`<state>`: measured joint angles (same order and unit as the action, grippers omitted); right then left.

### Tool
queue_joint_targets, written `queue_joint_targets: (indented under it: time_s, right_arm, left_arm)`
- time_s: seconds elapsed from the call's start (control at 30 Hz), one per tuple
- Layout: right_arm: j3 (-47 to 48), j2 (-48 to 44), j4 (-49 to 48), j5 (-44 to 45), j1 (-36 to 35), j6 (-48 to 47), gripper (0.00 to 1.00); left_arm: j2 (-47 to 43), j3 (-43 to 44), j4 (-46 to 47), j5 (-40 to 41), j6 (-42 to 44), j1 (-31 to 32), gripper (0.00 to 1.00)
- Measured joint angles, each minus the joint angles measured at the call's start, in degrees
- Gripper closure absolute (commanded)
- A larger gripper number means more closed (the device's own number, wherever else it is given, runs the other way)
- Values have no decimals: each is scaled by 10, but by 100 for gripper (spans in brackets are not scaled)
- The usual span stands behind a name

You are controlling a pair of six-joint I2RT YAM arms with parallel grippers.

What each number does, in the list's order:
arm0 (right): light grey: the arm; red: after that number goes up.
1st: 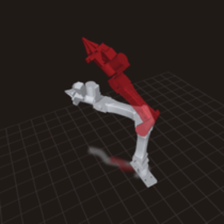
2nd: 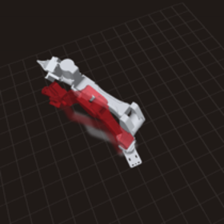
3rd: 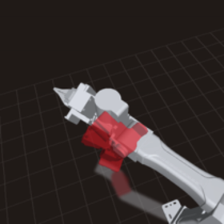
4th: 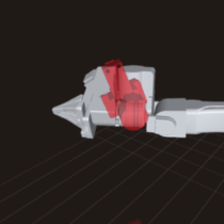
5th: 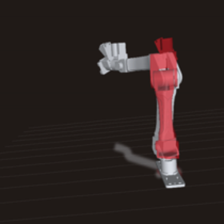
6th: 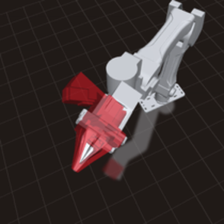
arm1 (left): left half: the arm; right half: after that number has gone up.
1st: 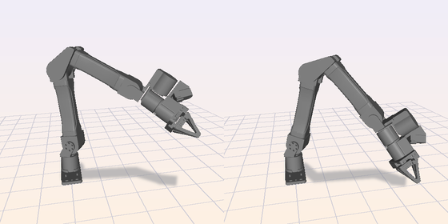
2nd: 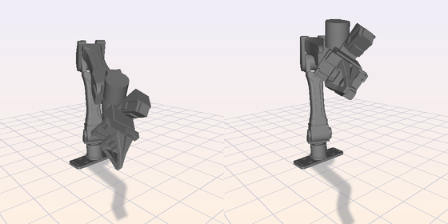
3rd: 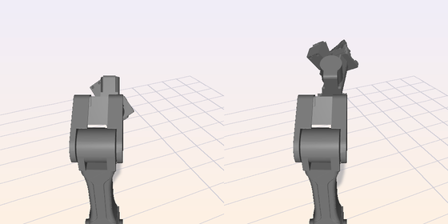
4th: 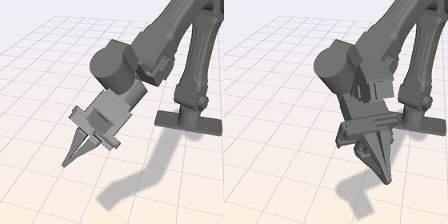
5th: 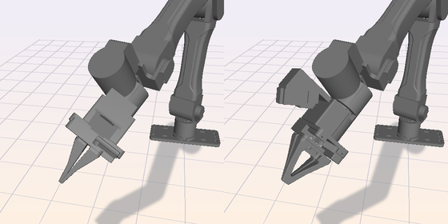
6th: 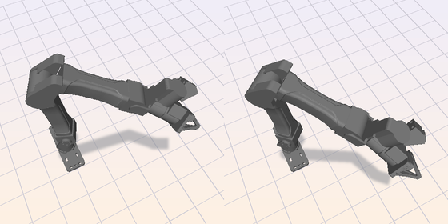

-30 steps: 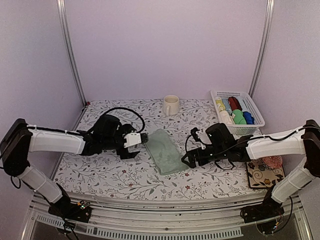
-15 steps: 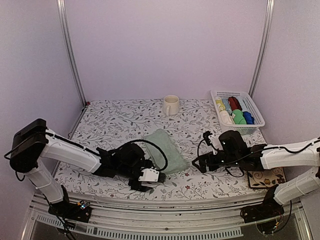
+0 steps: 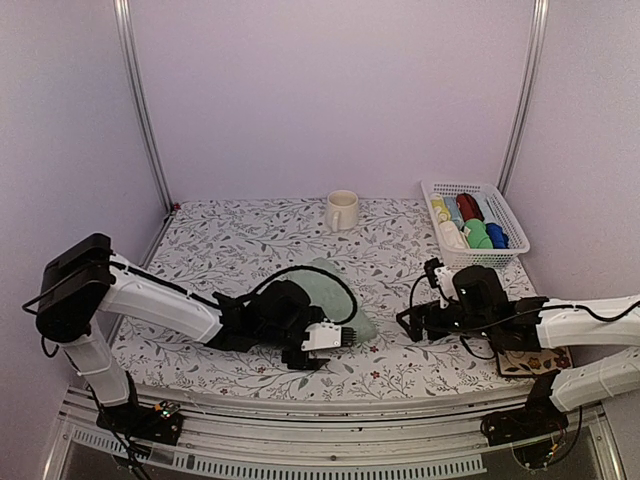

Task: Roll the towels
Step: Adjust the towel at the center of the board.

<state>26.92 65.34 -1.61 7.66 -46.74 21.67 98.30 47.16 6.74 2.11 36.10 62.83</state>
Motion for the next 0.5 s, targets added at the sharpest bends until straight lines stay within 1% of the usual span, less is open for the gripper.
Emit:
queue_joint_targets:
  time_s: [0.07,0.13,0.3,0.33,0.37,0.4,0.5]
  right_arm:
    - [0,8,-4,3,0,0,1]
    - [-5,14,-8,5,0,0,1]
    - [-12,16,-10,8,0,0,1]
    - [-13,16,-11,8,0,0,1]
    - [-13,16,-12,9,0,0,1]
    - [-13,16,-13,9,0,0,1]
    - [-14,16,-14,10,0,0,1]
  left_arm:
    - [18,18,0,1,-5,0,24]
    - [35,31,-3,2,-10,0,30]
    - [70,62,-19,14,-20,1,46]
    - [76,67,-20,17,-21,1,52]
    - [81,70,-21,19,-22,1,61]
    - [85,73,-22,22,-24,1,65]
    - [92,79,-26,29,-26,1,89]
